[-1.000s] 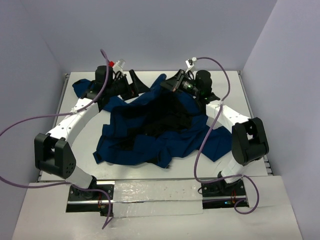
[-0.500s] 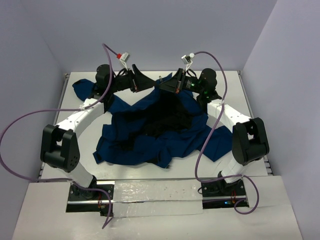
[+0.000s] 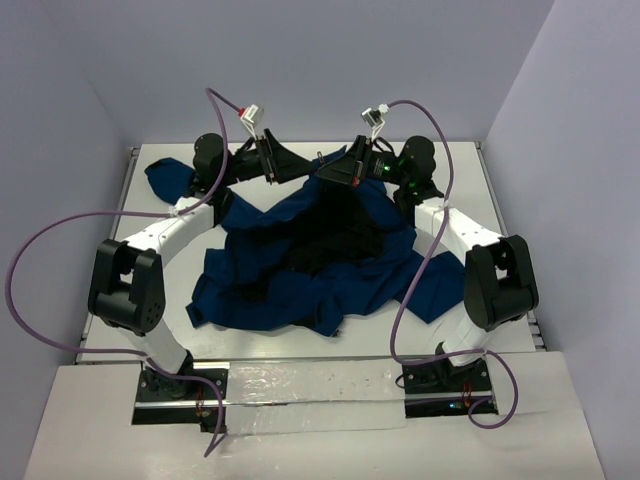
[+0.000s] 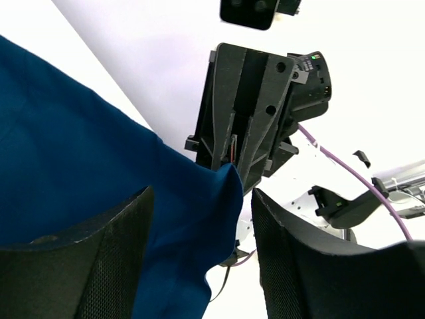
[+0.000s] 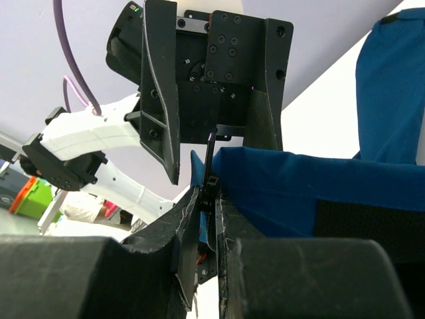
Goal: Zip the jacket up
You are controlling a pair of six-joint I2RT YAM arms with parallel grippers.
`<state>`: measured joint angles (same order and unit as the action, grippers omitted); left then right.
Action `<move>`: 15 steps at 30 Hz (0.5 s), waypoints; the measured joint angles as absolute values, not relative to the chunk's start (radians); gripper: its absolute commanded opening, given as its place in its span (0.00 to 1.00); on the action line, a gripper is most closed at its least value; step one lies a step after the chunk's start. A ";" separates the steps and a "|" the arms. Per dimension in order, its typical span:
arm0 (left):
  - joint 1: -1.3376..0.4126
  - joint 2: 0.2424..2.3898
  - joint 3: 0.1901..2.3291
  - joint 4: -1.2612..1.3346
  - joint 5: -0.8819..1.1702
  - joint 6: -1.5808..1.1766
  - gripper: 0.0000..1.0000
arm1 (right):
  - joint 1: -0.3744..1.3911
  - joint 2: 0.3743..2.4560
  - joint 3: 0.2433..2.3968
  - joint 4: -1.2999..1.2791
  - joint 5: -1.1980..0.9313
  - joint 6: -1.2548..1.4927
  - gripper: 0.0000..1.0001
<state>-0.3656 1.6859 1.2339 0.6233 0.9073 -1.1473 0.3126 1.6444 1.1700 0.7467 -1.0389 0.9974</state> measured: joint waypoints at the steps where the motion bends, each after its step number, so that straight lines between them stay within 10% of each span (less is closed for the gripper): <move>1: -0.366 1.686 1.234 0.635 0.911 -1.156 0.63 | 0.314 1.645 1.173 0.747 -1.039 0.997 0.00; 8: -0.366 1.691 1.234 0.666 0.928 -1.190 0.63 | 0.325 1.647 1.180 0.746 -1.041 0.996 0.00; 15: -0.366 1.717 1.235 0.714 0.945 -1.244 0.27 | 0.329 1.655 1.181 0.717 -1.041 0.979 0.00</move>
<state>-0.3656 1.7172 1.2346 0.7140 0.9449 -1.2436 0.3291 1.6548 1.1809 0.7171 -1.0406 0.9787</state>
